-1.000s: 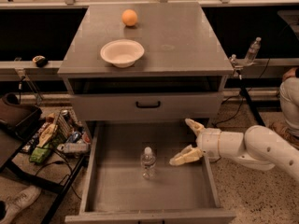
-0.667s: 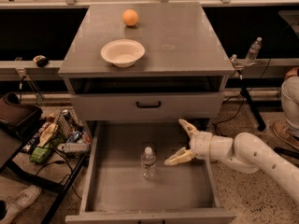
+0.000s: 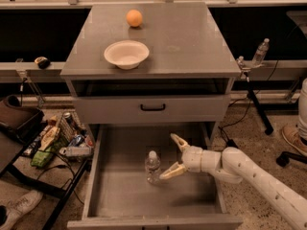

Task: Pick water bottle from middle drawer and place on counter

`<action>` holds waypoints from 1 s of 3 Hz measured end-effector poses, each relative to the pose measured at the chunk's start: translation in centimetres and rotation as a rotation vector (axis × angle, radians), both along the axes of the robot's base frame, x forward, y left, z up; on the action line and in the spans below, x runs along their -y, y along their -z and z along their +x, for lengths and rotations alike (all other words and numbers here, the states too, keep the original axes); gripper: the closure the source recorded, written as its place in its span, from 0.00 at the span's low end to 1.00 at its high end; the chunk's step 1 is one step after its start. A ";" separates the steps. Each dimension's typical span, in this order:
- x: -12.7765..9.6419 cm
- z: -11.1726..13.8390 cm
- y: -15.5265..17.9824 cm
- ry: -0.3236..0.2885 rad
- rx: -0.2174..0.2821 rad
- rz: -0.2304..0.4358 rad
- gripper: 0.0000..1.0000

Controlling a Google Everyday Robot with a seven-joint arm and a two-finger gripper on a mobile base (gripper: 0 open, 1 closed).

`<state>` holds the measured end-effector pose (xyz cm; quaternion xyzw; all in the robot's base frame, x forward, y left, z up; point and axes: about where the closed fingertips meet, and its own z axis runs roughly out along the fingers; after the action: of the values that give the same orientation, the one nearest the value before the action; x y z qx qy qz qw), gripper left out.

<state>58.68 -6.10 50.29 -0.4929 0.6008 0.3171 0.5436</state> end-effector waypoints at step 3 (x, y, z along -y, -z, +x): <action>-6.3 -2.2 4.2 -0.154 -0.057 -0.019 0.00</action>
Offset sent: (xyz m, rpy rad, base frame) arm -0.0250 0.0545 -0.0319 -0.0449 0.0017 0.1468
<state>56.43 0.17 46.11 -0.5335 0.5793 0.3662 0.4957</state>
